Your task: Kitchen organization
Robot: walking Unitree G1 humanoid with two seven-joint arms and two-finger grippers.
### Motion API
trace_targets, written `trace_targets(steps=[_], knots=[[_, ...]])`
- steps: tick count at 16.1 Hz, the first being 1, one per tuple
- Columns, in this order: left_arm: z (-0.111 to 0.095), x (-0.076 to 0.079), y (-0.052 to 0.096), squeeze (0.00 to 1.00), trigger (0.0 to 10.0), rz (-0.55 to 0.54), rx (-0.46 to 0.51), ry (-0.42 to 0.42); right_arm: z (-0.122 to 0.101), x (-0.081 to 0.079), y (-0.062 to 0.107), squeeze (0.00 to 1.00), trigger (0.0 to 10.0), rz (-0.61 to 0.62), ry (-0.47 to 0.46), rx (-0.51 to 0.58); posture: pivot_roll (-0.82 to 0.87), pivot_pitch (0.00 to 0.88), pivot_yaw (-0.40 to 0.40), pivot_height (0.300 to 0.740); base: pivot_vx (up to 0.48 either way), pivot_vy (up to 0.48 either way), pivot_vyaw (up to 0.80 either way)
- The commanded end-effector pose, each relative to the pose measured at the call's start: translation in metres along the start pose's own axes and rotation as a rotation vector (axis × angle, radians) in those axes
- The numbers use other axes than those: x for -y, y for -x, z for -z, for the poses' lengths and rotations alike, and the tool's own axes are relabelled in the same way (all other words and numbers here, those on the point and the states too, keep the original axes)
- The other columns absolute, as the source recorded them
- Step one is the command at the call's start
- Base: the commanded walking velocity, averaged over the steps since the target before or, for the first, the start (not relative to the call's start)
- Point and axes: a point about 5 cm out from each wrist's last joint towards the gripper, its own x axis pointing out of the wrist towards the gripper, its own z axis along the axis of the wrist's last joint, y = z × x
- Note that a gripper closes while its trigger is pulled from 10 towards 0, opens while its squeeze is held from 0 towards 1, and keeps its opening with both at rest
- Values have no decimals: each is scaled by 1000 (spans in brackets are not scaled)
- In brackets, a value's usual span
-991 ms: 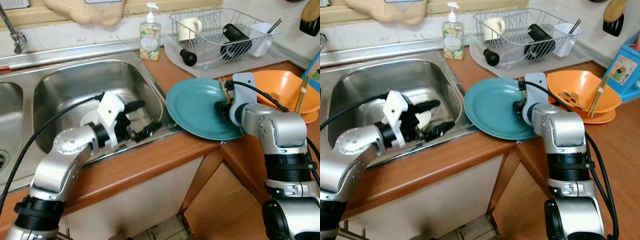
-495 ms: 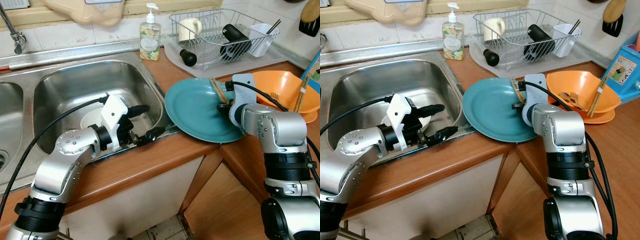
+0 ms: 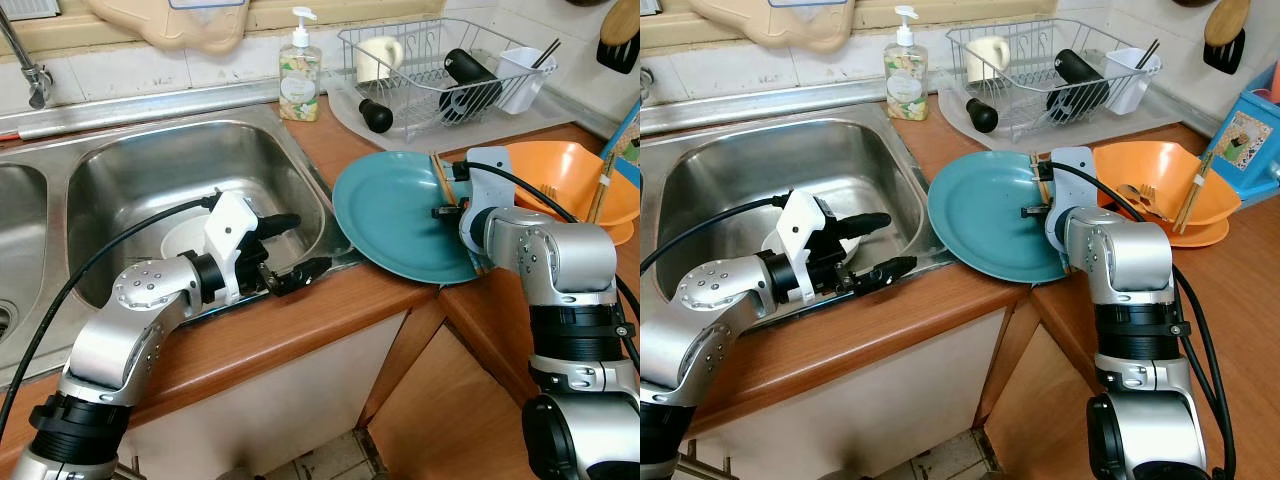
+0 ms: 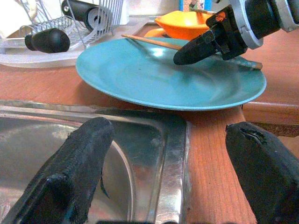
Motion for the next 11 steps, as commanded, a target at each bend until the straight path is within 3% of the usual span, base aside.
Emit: trace_targets(steps=[1,3,4,5,7,8,9,10,11], knots=[[-6,1,-4,0,10000,12,3,-25,0,0,0,0,0,-3,0,2,-183,0,-25,740,0,0,0],[-9,-4,-8,0,10000,-24,23,-23,-15,-5,7,0,588,-60,26,127,-182,0,-19,740,0,0,0],[-11,-8,-11,0,10000,-52,27,-25,-27,-10,18,0,196,-137,68,264,-180,0,-19,740,0,0,0],[-11,-8,-12,0,10000,-54,28,-23,-28,-11,21,0,0,-152,68,275,-180,0,-19,740,0,0,0],[-20,-14,-15,0,10000,-75,83,17,-37,-18,37,0,0,-325,-6,381,-179,0,-17,740,0,0,0],[-24,-16,-17,71,10000,-75,107,34,-37,-20,40,0,0,-378,7,422,-179,0,-17,740,0,0,0],[-26,-16,-19,322,10000,-70,126,45,-36,-22,43,0,0,-408,30,442,-178,0,-12,740,0,0,0],[-33,-18,-22,325,10000,-78,186,97,-34,-29,49,0,0,-512,43,492,-179,0,-10,740,0,0,0],[-37,-18,-24,24,10000,-69,229,157,-34,-36,56,0,0,-597,46,531,-179,0,-10,740,0,0,0]])
